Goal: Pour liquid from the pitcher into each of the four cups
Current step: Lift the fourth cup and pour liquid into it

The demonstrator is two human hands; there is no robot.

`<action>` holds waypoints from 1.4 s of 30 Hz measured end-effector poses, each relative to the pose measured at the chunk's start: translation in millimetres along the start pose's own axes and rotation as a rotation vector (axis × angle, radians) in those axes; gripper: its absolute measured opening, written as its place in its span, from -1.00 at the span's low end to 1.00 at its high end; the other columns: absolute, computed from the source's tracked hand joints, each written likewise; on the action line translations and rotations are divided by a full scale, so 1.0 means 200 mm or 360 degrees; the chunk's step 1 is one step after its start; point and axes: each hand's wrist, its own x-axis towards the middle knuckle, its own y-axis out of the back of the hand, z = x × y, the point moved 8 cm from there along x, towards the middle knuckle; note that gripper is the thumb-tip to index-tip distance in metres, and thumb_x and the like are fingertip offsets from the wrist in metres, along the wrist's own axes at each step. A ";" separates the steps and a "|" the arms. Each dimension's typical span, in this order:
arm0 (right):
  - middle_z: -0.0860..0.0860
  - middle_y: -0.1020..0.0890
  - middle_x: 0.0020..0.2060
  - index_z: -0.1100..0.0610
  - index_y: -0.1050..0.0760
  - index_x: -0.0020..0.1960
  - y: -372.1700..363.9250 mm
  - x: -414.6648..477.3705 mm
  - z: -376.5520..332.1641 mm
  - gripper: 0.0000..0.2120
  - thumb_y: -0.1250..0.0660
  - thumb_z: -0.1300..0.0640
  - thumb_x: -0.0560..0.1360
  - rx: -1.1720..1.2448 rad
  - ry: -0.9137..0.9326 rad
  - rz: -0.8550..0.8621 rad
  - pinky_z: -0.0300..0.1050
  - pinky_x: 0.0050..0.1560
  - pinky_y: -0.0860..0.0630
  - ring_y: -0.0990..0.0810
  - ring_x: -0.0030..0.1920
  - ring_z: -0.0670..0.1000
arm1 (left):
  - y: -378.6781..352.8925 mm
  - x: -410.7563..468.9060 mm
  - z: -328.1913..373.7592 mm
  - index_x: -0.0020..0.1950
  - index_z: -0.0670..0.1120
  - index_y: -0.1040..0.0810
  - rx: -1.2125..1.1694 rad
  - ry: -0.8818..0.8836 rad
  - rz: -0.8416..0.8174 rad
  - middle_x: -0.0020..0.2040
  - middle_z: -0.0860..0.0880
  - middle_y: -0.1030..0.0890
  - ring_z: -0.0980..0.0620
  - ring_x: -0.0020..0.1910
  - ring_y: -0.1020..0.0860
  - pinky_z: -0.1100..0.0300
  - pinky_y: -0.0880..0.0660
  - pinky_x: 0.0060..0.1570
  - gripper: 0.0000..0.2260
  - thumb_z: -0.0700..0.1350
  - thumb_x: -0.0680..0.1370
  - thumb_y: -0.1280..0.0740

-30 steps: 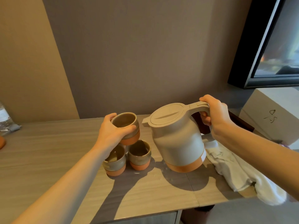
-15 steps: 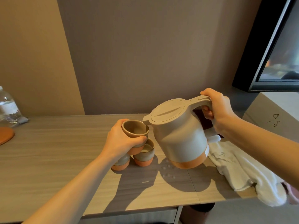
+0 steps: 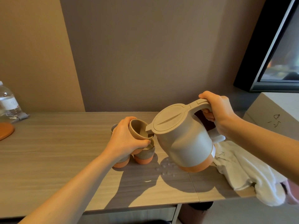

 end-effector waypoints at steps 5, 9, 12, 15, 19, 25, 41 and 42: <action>0.10 -0.44 -0.46 0.22 -0.49 -0.33 -0.02 0.00 -0.03 -0.69 -0.31 0.02 0.47 -0.0092 0.0079 -0.0038 -0.19 -0.30 -0.38 -0.42 -0.36 0.02 | -0.02 -0.01 0.01 0.20 0.11 -0.42 0.0039 -0.0021 -0.0028 0.11 0.13 -0.53 0.11 0.09 -0.49 0.28 -0.44 -0.08 -0.28 0.11 0.13 -0.65; 0.10 -0.44 -0.46 0.25 -0.49 -0.33 -0.03 0.01 -0.06 -0.70 -0.31 0.04 0.46 -0.0151 0.0136 -0.0054 -0.21 -0.33 -0.38 -0.41 -0.39 0.02 | -0.03 -0.02 0.01 0.18 0.12 -0.42 0.0035 -0.0036 -0.0045 0.08 0.16 -0.52 0.13 0.07 -0.50 0.28 -0.46 -0.08 -0.30 0.12 0.12 -0.64; 0.08 -0.46 -0.47 0.24 -0.49 -0.35 -0.04 0.01 -0.09 -0.68 -0.31 0.05 0.48 -0.0196 0.0170 -0.0065 -0.22 -0.34 -0.39 -0.42 -0.43 -0.02 | -0.03 -0.03 0.02 0.19 0.10 -0.42 0.0044 -0.0034 -0.0037 0.08 0.17 -0.52 0.17 0.04 -0.48 0.33 -0.43 -0.10 -0.29 0.10 0.14 -0.65; 0.09 -0.46 -0.46 0.25 -0.49 -0.34 -0.05 0.02 -0.11 -0.68 -0.30 0.05 0.49 -0.0240 0.0205 -0.0076 -0.21 -0.32 -0.40 -0.43 -0.41 -0.02 | -0.04 -0.03 0.02 0.23 0.08 -0.42 0.0053 -0.0020 -0.0041 0.09 0.16 -0.50 0.20 0.01 -0.45 0.37 -0.37 -0.14 -0.28 0.07 0.16 -0.65; 0.10 -0.48 -0.44 0.27 -0.50 -0.30 -0.07 0.02 -0.14 -0.69 -0.30 0.05 0.47 -0.0317 0.0237 -0.0093 -0.16 -0.27 -0.43 -0.45 -0.36 0.00 | -0.06 -0.04 0.02 0.22 0.08 -0.41 0.0057 -0.0025 -0.0063 0.09 0.15 -0.52 0.12 0.08 -0.48 0.34 -0.41 -0.10 -0.29 0.07 0.16 -0.65; 0.12 -0.51 -0.37 0.24 -0.50 -0.31 -0.09 0.03 -0.16 -0.69 -0.29 0.04 0.50 -0.0389 0.0264 -0.0089 -0.19 -0.26 -0.46 -0.51 -0.27 0.04 | -0.06 -0.06 0.03 0.18 0.13 -0.39 0.0051 -0.0017 -0.0074 0.03 0.23 -0.52 0.13 0.06 -0.51 0.25 -0.51 -0.07 -0.31 0.10 0.15 -0.64; 0.09 -0.51 -0.46 0.23 -0.50 -0.40 -0.16 0.03 -0.26 -0.69 -0.30 0.09 0.45 -0.0555 0.0398 -0.0160 -0.14 -0.29 -0.49 -0.47 -0.42 -0.02 | -0.06 -0.12 0.05 0.19 0.15 -0.36 0.0016 0.0020 -0.0058 -0.02 0.30 -0.45 0.19 0.00 -0.45 0.42 -0.35 -0.19 -0.33 0.10 0.20 -0.64; 0.09 -0.51 -0.46 0.24 -0.51 -0.39 -0.17 0.03 -0.27 -0.69 -0.30 0.08 0.46 -0.0565 0.0414 -0.0161 -0.12 -0.26 -0.50 -0.48 -0.41 -0.01 | -0.06 -0.12 0.05 0.19 0.15 -0.36 0.0012 0.0023 -0.0059 -0.02 0.30 -0.45 0.19 -0.01 -0.45 0.43 -0.35 -0.19 -0.32 0.10 0.20 -0.64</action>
